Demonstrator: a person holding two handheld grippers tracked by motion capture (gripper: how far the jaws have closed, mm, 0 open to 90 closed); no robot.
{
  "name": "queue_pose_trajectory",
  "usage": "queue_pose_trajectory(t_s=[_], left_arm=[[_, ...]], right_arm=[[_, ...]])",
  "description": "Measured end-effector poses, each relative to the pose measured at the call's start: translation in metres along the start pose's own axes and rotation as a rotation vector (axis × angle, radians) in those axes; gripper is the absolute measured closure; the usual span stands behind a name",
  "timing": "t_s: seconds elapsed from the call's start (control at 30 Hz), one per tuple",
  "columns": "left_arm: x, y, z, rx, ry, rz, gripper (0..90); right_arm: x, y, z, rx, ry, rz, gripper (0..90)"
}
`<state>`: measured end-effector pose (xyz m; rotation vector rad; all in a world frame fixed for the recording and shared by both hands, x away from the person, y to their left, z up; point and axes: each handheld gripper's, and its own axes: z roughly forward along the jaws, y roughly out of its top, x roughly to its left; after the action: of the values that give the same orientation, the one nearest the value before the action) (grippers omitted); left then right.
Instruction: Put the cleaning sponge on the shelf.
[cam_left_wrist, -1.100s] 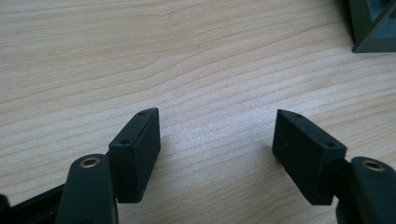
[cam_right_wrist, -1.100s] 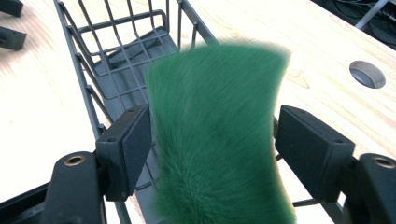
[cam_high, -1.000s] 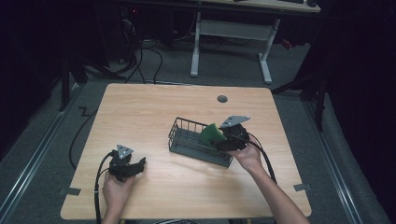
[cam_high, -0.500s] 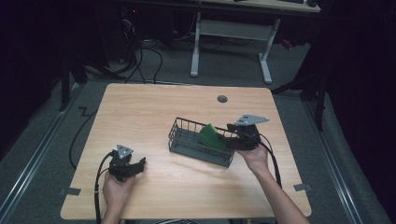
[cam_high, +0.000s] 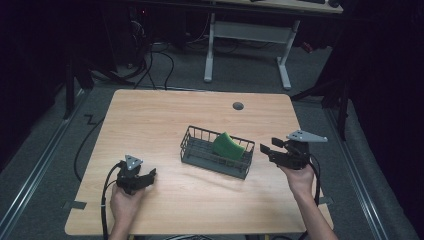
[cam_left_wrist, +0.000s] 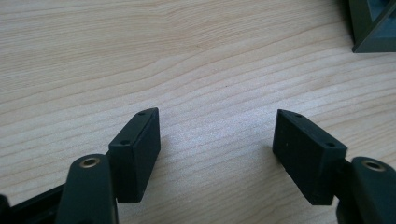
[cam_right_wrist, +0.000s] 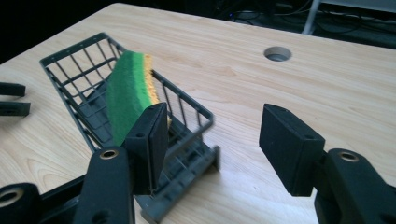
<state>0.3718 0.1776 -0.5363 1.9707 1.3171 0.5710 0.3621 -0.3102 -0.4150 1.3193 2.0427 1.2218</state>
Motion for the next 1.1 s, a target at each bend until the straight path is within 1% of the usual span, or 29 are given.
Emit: queue_pose_trajectory(t_s=[0.2, 0.53, 0.73, 1.0, 1.1], left_arm=[[0.000, 0.000, 0.000, 0.000, 0.000, 0.000, 32.6], [0.000, 0.000, 0.000, 0.000, 0.000, 0.000, 32.6], [0.000, 0.000, 0.000, 0.000, 0.000, 0.000, 32.6], [0.000, 0.000, 0.000, 0.000, 0.000, 0.000, 32.4], [0.000, 0.000, 0.000, 0.000, 0.000, 0.000, 32.4]], right_arm=[[-0.012, -0.014, -0.011, -0.015, -0.027, 0.041, 42.8], [-0.028, -0.041, -0.021, -0.020, -0.054, 0.101, 42.9], [-0.035, -0.056, -0.025, -0.018, -0.068, 0.141, 42.9], [-0.037, -0.082, -0.015, 0.012, -0.072, 0.174, 42.8], [-0.038, -0.088, -0.010, 0.024, -0.083, 0.173, 42.8]])
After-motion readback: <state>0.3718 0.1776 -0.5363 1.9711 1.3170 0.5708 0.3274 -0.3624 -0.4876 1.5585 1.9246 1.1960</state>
